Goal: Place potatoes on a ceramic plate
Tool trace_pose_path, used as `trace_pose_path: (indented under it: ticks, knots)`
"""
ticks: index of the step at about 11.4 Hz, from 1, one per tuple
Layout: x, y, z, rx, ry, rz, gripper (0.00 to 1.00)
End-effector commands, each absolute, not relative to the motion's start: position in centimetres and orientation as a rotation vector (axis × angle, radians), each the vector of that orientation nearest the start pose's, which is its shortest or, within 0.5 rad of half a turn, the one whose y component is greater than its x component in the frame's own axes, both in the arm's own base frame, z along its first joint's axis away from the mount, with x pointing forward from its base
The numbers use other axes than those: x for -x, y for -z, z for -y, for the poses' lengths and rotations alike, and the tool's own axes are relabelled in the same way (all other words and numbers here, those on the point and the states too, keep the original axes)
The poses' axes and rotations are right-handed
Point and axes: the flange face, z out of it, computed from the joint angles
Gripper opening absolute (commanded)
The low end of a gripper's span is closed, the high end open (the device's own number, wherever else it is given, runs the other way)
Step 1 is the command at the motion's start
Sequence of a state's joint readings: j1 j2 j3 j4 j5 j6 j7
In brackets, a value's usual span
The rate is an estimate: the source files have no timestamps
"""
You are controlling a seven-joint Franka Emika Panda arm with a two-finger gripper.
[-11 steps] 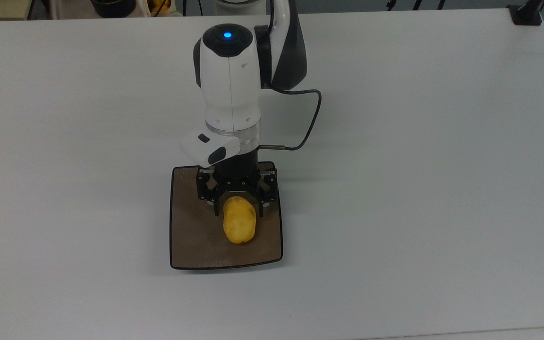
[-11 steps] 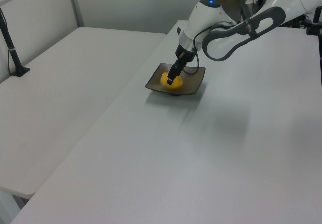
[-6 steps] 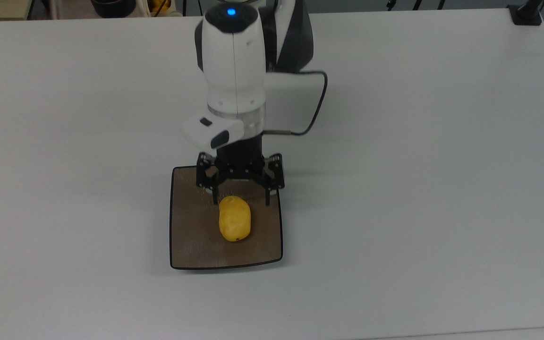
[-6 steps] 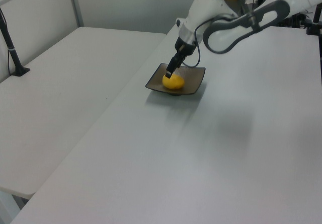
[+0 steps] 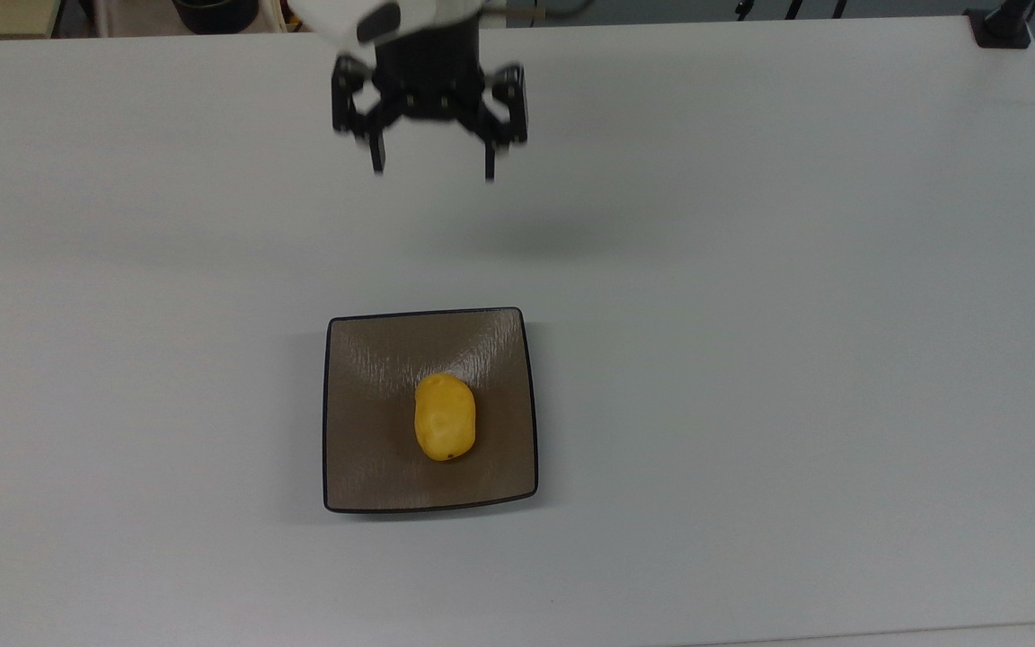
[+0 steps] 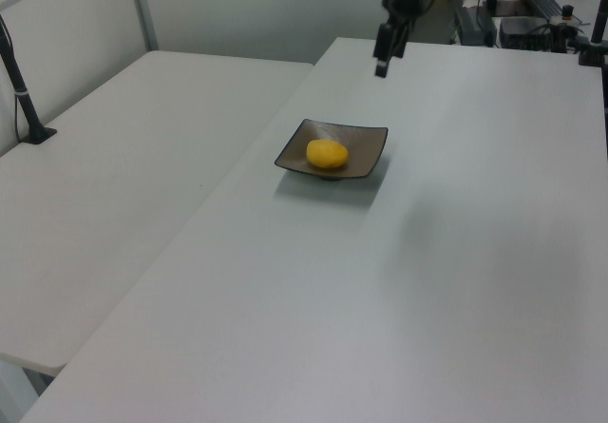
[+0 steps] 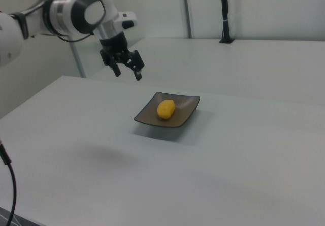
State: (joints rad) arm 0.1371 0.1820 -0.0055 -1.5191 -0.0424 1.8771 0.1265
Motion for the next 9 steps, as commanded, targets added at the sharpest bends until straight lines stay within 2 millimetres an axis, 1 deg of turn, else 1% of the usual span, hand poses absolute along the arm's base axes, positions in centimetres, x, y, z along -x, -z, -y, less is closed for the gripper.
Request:
trace_pose_path:
  ticks: [1,2,3,4,5,6,7,8,9]
  knots:
    - [-56.0,-62.6,-7.0,3.176,0.082,-0.006,1.0]
    - [-53.8,-64.2,-6.8,3.181,0.017,-0.007,1.0]
    - [-52.2,-65.1,-6.3,3.183,-0.035,-0.017,1.0]
    - [-51.1,-65.5,-5.7,3.177,-0.066,-0.034,1.0]
    - [-50.6,-65.1,-5.9,3.17,-0.075,-0.023,1.0]
    - [-50.8,-64.6,-6.0,3.168,-0.078,-0.019,1.0]
    - [-51.4,-64.3,-6.1,3.158,-0.02,-0.015,1.0]
    - [-52.1,-63.1,-6.4,3.135,0.027,0.005,1.0]
    - [-52.7,-62.4,-6.8,3.117,0.072,0.016,1.0]
